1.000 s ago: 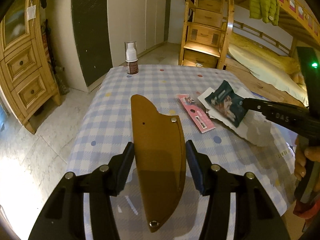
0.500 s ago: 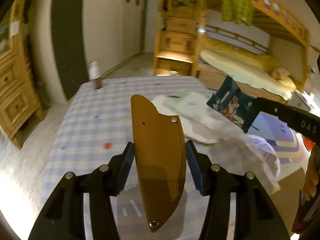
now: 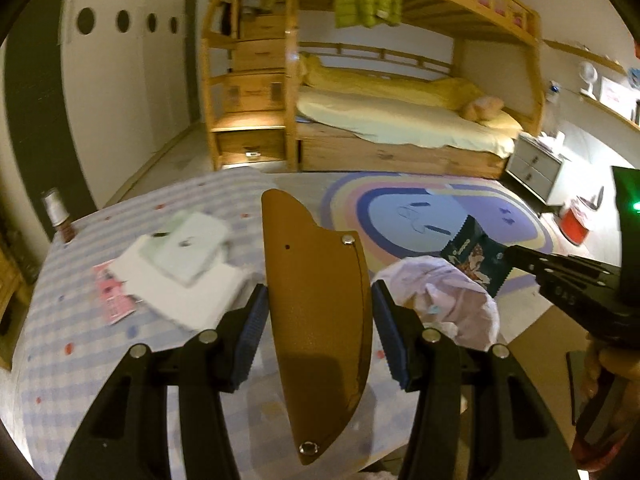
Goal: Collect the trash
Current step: 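Drop the cardboard and snack wrapper into the white trash bag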
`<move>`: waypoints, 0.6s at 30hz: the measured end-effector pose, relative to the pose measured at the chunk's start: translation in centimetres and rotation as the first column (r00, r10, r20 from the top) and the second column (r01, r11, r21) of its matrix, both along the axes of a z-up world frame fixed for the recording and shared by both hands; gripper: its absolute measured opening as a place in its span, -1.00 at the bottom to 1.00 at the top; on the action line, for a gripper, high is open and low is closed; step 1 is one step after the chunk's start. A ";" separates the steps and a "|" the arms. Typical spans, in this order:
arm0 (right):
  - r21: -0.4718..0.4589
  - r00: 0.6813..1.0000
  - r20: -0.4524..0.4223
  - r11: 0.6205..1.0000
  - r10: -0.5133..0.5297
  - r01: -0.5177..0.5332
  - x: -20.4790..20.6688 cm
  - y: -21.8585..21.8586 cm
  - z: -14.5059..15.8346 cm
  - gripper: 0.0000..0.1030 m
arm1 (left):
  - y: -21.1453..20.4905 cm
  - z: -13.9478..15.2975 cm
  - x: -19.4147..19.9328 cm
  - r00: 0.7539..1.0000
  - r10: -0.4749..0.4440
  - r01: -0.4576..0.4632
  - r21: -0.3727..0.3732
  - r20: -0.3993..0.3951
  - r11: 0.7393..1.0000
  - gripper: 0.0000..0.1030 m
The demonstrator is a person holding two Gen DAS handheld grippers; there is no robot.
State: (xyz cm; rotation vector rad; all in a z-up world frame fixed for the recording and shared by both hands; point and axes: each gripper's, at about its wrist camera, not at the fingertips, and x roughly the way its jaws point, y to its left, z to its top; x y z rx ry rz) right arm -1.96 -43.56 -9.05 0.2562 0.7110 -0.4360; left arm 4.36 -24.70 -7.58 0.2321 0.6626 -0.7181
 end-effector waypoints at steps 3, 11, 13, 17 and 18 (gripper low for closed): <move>0.005 0.999 -0.022 0.999 -0.035 0.035 -0.1 -2.4 -1.5 -0.86 | -2.4 -0.8 -0.5 0.999 -0.039 0.039 0.019 -0.008 0.999 0.00; 0.045 0.998 -0.020 0.997 -0.067 0.068 -1.6 -5.4 -2.7 -0.33 | -6.3 -2.2 -1.5 0.993 -0.112 0.113 0.055 -0.023 0.992 0.00; 0.055 0.997 -0.004 0.996 -0.076 0.076 -2.1 -5.7 -2.3 -0.32 | -7.1 -2.4 -1.5 0.991 -0.134 0.136 0.060 -0.028 0.989 0.00; 0.049 0.993 0.036 0.993 -0.110 0.109 -3.8 -6.6 -1.0 -0.24 | -9.5 -3.2 -2.2 0.982 -0.186 0.188 0.074 -0.035 0.979 0.00; 0.045 0.992 0.044 0.992 -0.121 0.119 -4.1 -6.8 -0.5 -0.22 | -10.1 -3.3 -2.3 0.980 -0.197 0.199 0.077 -0.033 0.977 0.00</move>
